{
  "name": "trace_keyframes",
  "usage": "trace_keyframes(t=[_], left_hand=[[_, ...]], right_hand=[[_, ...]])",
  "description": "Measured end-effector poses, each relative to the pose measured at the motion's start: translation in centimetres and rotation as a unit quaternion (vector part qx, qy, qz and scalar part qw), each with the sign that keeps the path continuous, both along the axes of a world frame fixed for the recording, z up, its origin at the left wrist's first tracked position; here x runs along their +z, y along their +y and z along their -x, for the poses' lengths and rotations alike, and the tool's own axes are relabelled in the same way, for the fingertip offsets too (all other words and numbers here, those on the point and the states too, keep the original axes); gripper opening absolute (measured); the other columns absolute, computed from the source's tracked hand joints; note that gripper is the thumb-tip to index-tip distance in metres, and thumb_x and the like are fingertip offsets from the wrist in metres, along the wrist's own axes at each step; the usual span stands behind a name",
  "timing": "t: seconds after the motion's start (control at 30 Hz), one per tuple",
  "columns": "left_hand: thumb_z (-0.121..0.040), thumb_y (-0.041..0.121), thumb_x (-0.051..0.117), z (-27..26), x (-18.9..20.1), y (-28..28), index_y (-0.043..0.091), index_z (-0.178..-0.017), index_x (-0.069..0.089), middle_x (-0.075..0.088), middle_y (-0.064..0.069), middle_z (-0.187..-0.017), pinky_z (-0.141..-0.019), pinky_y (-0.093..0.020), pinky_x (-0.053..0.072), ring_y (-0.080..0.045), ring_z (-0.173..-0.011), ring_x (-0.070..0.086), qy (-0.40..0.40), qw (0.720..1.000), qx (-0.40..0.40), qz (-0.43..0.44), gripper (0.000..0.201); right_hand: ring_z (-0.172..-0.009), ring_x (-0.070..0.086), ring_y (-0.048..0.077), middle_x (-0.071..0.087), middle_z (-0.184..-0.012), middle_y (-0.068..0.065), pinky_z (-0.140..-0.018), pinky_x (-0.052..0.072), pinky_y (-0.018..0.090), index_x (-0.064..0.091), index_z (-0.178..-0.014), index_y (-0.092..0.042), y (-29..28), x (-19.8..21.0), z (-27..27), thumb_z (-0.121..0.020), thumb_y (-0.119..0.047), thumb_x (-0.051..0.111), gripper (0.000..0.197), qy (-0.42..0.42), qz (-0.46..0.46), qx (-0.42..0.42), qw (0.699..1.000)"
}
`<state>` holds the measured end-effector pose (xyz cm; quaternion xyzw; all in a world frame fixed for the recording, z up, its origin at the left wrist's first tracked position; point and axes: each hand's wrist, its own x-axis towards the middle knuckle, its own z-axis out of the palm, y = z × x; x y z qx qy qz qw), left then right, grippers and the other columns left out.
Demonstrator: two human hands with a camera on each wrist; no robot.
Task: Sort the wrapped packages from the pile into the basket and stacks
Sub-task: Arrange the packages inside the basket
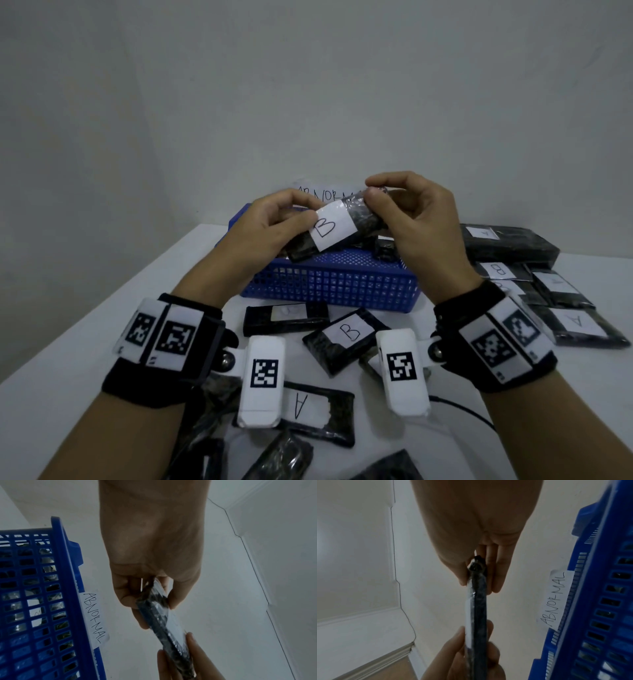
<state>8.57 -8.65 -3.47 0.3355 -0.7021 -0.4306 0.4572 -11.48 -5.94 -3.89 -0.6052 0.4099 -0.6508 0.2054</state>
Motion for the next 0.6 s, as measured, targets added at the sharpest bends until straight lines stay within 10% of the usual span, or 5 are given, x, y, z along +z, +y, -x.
trace_keyframes(t=[0.17,0.33,0.6], left_hand=[[-0.096,0.015,0.061,0.0,-0.1,-0.4,0.016,-0.099,0.072,0.075,-0.003,-0.089,-0.075,-0.031,0.059,-0.017,-0.083,0.071,-0.021,0.997,0.04,0.06,0.012],[-0.095,0.019,0.063,2.1,0.0,0.3,0.018,-0.103,0.074,0.076,-0.003,-0.096,-0.089,-0.042,0.058,-0.021,-0.093,0.072,-0.048,0.996,0.041,0.057,0.013],[-0.095,0.035,0.063,11.8,2.1,2.5,0.026,-0.105,0.07,0.074,0.005,-0.094,-0.069,-0.019,0.056,-0.004,-0.079,0.072,-0.157,0.983,-0.091,0.022,0.015]], right_hand=[[-0.096,0.07,0.008,0.066,-0.117,-0.011,-0.082,0.06,0.026,0.065,-0.119,-0.026,1.0,0.8,1.6,-0.078,-0.03,0.085,0.046,0.186,-0.077,0.054,0.978],[-0.093,0.067,0.001,0.071,-0.104,-0.014,-0.08,0.054,0.016,0.071,-0.111,-0.027,2.6,2.0,3.4,-0.073,-0.035,0.088,0.042,0.292,-0.056,0.031,0.954],[-0.091,0.058,-0.004,0.069,-0.097,-0.021,-0.079,0.042,0.009,0.073,-0.113,-0.03,8.2,3.4,13.0,-0.074,-0.048,0.083,0.044,0.471,-0.06,-0.106,0.874]])
